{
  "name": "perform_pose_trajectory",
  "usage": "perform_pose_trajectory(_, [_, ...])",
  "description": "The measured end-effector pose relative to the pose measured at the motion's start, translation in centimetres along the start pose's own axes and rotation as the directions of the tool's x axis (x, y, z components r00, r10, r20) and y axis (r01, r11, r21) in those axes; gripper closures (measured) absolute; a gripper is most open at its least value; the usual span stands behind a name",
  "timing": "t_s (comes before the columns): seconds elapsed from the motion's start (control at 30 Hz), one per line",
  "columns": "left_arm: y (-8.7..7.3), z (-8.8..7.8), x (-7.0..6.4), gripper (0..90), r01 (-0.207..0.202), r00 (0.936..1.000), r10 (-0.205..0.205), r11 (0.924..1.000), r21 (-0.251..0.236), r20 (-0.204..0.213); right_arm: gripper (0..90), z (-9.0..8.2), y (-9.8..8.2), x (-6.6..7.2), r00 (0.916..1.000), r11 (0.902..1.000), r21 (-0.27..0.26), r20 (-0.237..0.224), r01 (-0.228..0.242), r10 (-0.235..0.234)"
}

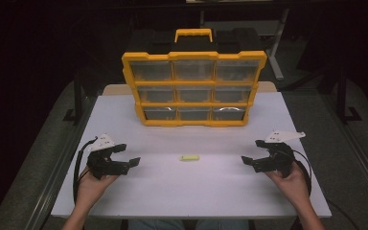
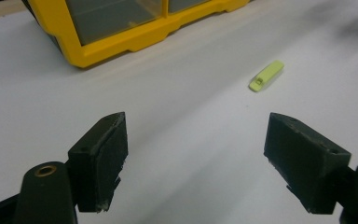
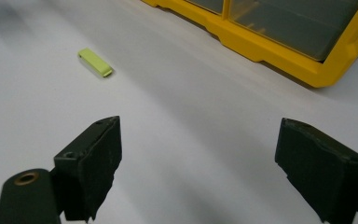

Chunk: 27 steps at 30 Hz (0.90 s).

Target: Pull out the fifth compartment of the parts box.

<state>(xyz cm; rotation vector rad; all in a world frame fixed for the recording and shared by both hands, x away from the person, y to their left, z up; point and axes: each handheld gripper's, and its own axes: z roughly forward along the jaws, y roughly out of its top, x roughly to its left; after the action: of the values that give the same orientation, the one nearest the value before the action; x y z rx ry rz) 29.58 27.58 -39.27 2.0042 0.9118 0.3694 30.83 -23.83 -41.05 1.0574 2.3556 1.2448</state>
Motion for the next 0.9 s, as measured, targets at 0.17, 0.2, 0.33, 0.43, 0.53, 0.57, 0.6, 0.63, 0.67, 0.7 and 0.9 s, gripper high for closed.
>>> perform_pose_trajectory(0.17, [-0.1,0.1,0.2,20.5,0.001,0.9999,-0.001,0.9999,0.013,0.016,13.6,0.1,-0.2,0.0,0.9999,0.9998,0.014,-0.003,-0.014,0.014])
perform_pose_trajectory(0.2, [-0.1,0.1,0.2,20.6,0.001,0.9999,-0.001,0.9999,0.013,0.016,13.6,0.1,-0.2,0.1,1.0,0.9998,0.019,-0.004,-0.009,0.009])
perform_pose_trajectory(0.33, [-0.2,0.1,0.1,20.6,-0.009,0.9998,0.008,0.9998,0.02,0.018,13.7,0.1,0.1,0.5,0.9998,0.9996,0.021,0.0,0.019,-0.019])
perform_pose_trajectory(0.43, [-0.2,0.1,-0.1,20.7,-0.01,0.9997,0.01,0.9996,0.025,0.023,13.7,0.0,0.2,0.6,0.9997,0.9997,0.013,0.004,0.023,-0.023])
perform_pose_trajectory(0.53, [-0.2,0.2,-0.2,20.9,-0.017,0.9995,0.016,0.9996,0.025,0.028,13.6,-0.1,0.3,0.7,0.9997,0.9997,0.005,0.009,0.024,-0.024])
perform_pose_trajectory(0.57, [-0.2,0.2,-0.2,20.9,-0.021,0.9993,0.02,0.9994,0.028,0.031,13.6,-0.1,0.3,0.7,0.9997,0.9997,0.005,0.009,0.024,-0.024])
perform_pose_trajectory(0.6, [-0.2,0.3,-0.3,21.6,-0.022,0.9993,0.021,0.9992,0.032,0.032,13.6,-0.1,0.3,0.7,0.9997,0.9998,0.005,0.008,0.022,-0.022])
perform_pose_trajectory(0.63, [-0.2,0.3,-0.3,21.6,-0.022,0.9993,0.021,0.9992,0.032,0.032,13.6,-0.1,0.3,0.7,0.9997,0.9998,0.005,0.008,0.022,-0.022])
perform_pose_trajectory(0.67, [-0.1,0.3,-0.2,21.6,-0.025,0.9991,0.024,0.9991,0.033,0.033,13.6,0.0,0.3,0.6,0.9998,0.9998,0.005,0.003,0.021,-0.021])
perform_pose_trajectory(0.7, [-0.1,0.5,-0.3,22.0,-0.019,0.9992,0.018,0.9993,0.032,0.037,13.6,0.0,0.3,0.6,0.9998,0.9998,0.006,0.004,0.02,-0.02])
perform_pose_trajectory(0.9, [0.0,1.1,-0.3,22.3,-0.028,0.9988,0.026,0.9983,0.052,0.042,13.6,-0.1,0.3,0.4,0.9997,0.9997,0.01,0.008,0.023,-0.023])
